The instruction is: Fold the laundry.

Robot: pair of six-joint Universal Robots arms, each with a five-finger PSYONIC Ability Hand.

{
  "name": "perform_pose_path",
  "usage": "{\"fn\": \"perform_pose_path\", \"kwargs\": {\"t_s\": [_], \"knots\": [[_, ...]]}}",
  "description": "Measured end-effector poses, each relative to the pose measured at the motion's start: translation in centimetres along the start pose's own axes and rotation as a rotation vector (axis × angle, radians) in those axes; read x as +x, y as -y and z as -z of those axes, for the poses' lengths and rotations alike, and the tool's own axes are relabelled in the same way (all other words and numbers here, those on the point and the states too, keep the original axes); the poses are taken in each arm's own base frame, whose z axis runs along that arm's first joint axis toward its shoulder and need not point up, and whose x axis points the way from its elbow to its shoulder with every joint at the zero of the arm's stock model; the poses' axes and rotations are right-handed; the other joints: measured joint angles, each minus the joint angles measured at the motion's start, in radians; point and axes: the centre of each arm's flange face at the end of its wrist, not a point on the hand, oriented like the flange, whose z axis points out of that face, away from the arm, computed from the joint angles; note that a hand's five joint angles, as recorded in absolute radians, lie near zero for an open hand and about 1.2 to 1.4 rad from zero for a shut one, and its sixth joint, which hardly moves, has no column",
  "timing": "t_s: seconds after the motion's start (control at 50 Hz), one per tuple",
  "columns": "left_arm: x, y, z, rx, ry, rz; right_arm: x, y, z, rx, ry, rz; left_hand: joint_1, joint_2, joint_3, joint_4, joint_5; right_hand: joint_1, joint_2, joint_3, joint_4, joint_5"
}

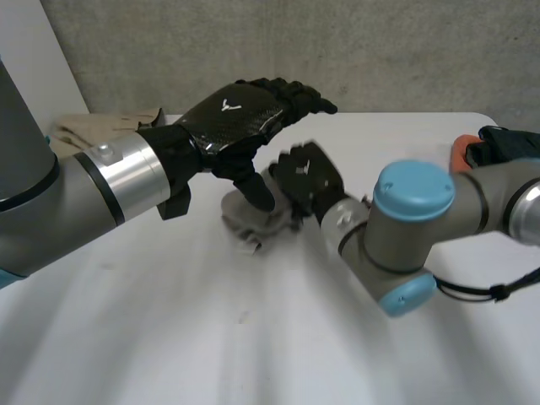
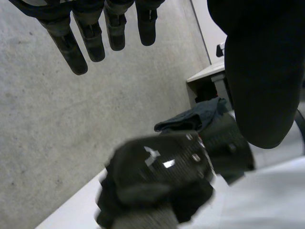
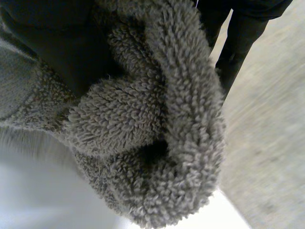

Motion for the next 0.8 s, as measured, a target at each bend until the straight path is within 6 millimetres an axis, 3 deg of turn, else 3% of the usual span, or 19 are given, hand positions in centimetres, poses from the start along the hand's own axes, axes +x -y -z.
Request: {"fn": "perform_pose_path", "kwargs": {"t_s": [0.1,0.22,0.3,0.38,0.44,0.46,0.54,0.56,0.58,0.64,0.72,0.8], "knots": [[0.0,1.3,0.2,0.033,0.004,-0.025,3.7,2.9,-0.9,0.075,-0.09,-0.003,0.0,0.0,0.0,0.0,0.0,0.0,0.0,0.0,0.004,0.0],[0.0,3.4,0.4,0.088,0.012,-0.067,12.1,6.2,-0.5,0.152,-0.268,-0.016,0.0,0.0,0.0,0.0,0.0,0.0,0.0,0.0,0.004,0.008],[0.0,4.4,0.5,0.113,0.021,-0.08,17.9,6.7,0.3,0.176,-0.385,-0.013,0.0,0.0,0.0,0.0,0.0,0.0,0.0,0.0,0.005,0.009],[-0.1,5.0,0.5,0.129,0.028,-0.068,24.6,5.4,1.9,0.165,-0.505,0.012,0.0,0.0,0.0,0.0,0.0,0.0,0.0,0.0,0.005,0.009],[-0.1,5.0,0.4,0.13,0.029,-0.05,28.7,3.4,3.3,0.136,-0.559,0.034,0.0,0.0,0.0,0.0,0.0,0.0,0.0,0.0,0.005,0.009],[-0.1,4.9,0.4,0.128,0.028,-0.041,30.6,1.9,4.0,0.114,-0.575,0.042,0.0,0.0,0.0,0.0,0.0,0.0,0.0,0.002,0.005,0.009],[-0.1,4.4,0.2,0.117,0.024,-0.023,33.9,-2.7,5.4,0.047,-0.578,0.038,0.0,0.0,0.0,0.0,0.0,0.0,0.0,0.007,0.007,0.015],[-0.1,4.0,0.0,0.108,0.022,-0.015,35.0,-5.2,6.0,0.012,-0.573,0.027,0.0,0.0,0.0,0.0,0.0,0.0,0.0,0.007,0.008,0.016],[-0.1,3.9,0.0,0.107,0.021,-0.014,35.2,-5.7,6.1,0.006,-0.572,0.024,0.0,0.0,0.0,0.0,0.0,0.0,0.0,0.007,0.008,0.016],[0.0,2.8,-0.5,0.081,0.013,0.007,36.4,-11.9,7.2,-0.075,-0.55,-0.018,0.0,0.0,0.0,0.0,0.0,0.0,0.0,0.007,0.008,0.018],[0.0,1.6,-0.9,0.051,0.005,0.027,36.2,-19.2,8.7,-0.188,-0.534,-0.052,0.0,0.0,0.0,0.0,0.0,0.0,0.0,0.007,0.008,0.019],[0.0,0.7,-1.2,0.031,0.001,0.04,35.5,-23.2,9.9,-0.279,-0.526,-0.029,0.0,0.0,0.0,0.0,0.0,0.0,0.0,0.015,0.008,0.064]]}}
